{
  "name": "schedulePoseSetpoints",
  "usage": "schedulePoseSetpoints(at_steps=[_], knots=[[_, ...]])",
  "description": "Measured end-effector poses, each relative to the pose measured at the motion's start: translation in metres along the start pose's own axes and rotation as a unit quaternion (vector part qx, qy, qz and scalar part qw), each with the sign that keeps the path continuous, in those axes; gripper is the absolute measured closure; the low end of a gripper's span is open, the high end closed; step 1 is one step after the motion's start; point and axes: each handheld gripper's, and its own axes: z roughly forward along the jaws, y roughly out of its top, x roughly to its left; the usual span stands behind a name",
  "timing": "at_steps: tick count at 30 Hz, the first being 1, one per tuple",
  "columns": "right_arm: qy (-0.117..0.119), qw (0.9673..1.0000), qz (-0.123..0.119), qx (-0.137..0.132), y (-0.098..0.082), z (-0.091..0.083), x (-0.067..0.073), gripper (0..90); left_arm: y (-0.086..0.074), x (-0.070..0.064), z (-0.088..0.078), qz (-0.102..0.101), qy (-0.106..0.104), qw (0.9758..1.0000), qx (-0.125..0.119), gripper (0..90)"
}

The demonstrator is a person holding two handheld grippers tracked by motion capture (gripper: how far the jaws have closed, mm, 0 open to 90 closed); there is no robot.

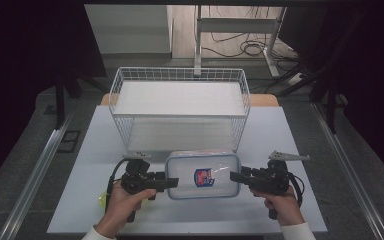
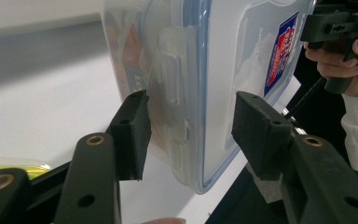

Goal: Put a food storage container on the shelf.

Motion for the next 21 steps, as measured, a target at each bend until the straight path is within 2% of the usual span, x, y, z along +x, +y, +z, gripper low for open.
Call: schedulePoseSetpoints(at_steps=[12, 18, 21], knots=[[0.014, 0.9996, -0.013, -0.020, 0.029, 0.002, 0.020, 49.1, 0.024, -0.008, -0.038, 0.023, 0.010, 0.9993, -0.026, 48.9], [0.019, 0.9992, -0.015, -0.030, 0.042, 0.005, 0.025, 49.1, 0.038, -0.008, -0.051, 0.029, 0.011, 0.9988, -0.036, 49.4], [0.019, 0.9990, -0.019, -0.035, 0.055, 0.008, 0.028, 49.0, 0.046, -0.006, -0.056, 0.035, 0.012, 0.9986, -0.039, 49.5]])
